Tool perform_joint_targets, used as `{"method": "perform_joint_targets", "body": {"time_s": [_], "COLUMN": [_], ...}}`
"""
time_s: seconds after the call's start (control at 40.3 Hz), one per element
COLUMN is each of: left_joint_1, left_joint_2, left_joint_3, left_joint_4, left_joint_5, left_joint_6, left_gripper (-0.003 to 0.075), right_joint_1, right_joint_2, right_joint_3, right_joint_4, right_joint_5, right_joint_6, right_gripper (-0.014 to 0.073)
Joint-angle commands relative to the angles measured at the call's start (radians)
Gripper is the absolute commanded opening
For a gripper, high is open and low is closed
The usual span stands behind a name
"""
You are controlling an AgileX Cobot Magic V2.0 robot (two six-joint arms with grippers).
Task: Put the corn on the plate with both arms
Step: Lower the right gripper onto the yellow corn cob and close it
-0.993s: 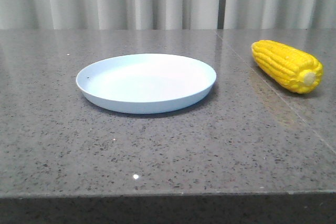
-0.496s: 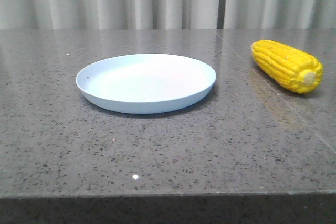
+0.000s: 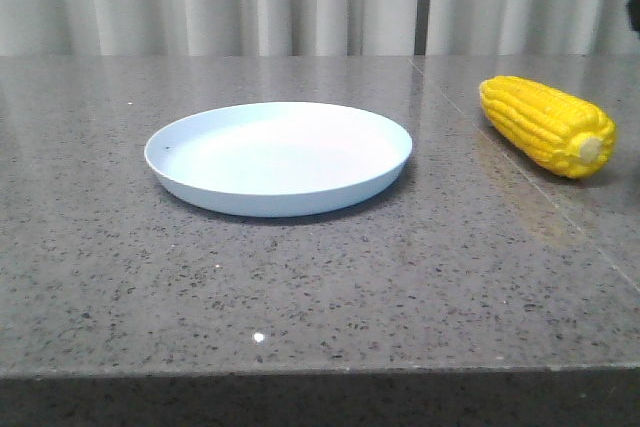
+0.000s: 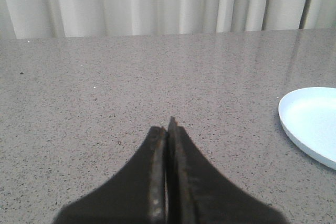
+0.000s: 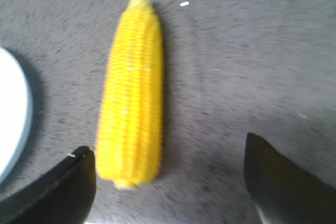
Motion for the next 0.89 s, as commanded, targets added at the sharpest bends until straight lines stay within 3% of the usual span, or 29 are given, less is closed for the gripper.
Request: {"method": "perform_joint_targets", "body": {"time_s": [0.0,0.248,0.447,0.521,0.794,0.869], "left_joint_1": [0.0,0.0,0.0,0.0,0.0,0.0], "left_joint_2": [0.012,0.012,0.012,0.012,0.012,0.012], "left_joint_3": [-0.025,-0.025,-0.025,-0.025,-0.025,-0.025], "left_joint_4": [-0.004,-0.004,-0.004,-0.004,-0.004,-0.004], "left_joint_5": [-0.079,-0.079,-0.079,-0.079,-0.079,-0.079], "left_joint_6": [-0.001,-0.001,-0.001,-0.001,-0.001,-0.001], "left_gripper": [-0.002,-0.002,-0.002,-0.002,-0.002,-0.002], "right_joint_1": [0.057,0.076,0.076,0.076,0.076,0.076], "right_joint_2": [0.112,0.372,0.454,0.455,0.453,0.446], "right_joint_3": [-0.132,-0.314,-0.36,-0.361,-0.361,-0.361], "right_joint_4": [0.011,0.011,0.017,0.017,0.027,0.027], "right_joint_5": [0.006,0.091,0.114,0.12,0.117,0.118], "right_joint_6": [-0.007,-0.007,-0.007,-0.007,-0.007,-0.007], "right_gripper": [0.0601,0.0601,0.0591,0.0531,0.007,0.0014]}}
